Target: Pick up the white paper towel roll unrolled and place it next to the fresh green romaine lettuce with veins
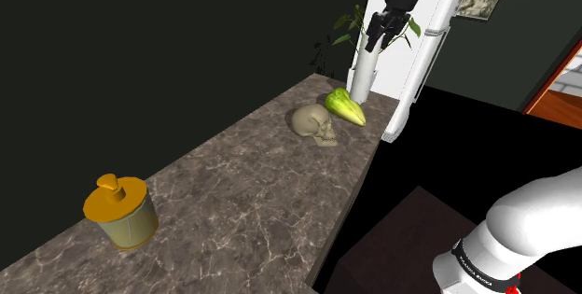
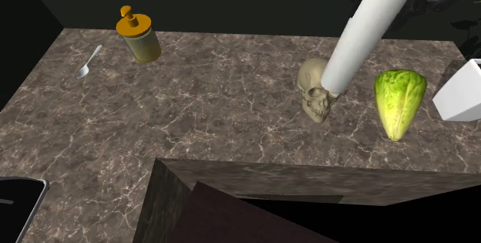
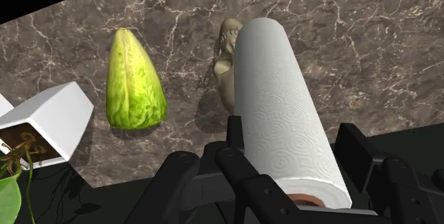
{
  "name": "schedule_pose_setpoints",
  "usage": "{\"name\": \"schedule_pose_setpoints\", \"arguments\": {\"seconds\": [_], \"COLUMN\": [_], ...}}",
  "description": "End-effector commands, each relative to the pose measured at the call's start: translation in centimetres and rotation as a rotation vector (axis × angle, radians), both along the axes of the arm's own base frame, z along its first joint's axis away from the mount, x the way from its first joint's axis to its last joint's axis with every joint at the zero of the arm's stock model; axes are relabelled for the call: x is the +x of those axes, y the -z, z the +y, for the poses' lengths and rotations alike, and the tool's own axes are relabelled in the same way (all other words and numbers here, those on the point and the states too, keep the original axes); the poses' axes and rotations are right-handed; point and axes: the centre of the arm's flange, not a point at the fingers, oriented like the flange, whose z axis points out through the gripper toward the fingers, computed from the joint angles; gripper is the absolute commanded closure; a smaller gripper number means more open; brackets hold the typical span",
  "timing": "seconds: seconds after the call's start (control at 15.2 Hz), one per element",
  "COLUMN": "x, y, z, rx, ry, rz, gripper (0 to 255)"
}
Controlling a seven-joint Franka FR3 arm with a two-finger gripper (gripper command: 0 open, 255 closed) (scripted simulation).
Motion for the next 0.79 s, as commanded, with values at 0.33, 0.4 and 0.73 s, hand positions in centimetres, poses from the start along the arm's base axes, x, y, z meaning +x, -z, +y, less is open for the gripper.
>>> {"name": "schedule_pose_setpoints", "arguments": {"seconds": [0.33,0.4,0.73], "x": [0.3,0.3,0.5], "y": [-0.4,-0.4,0.2], "z": [-9.3,-10.6,-16.1], "rx": [-0.001,-0.001,-0.001], "ry": [-0.002,-0.002,-0.002], "rz": [0.0,0.0,0.0], "gripper": [255,255,255]}}
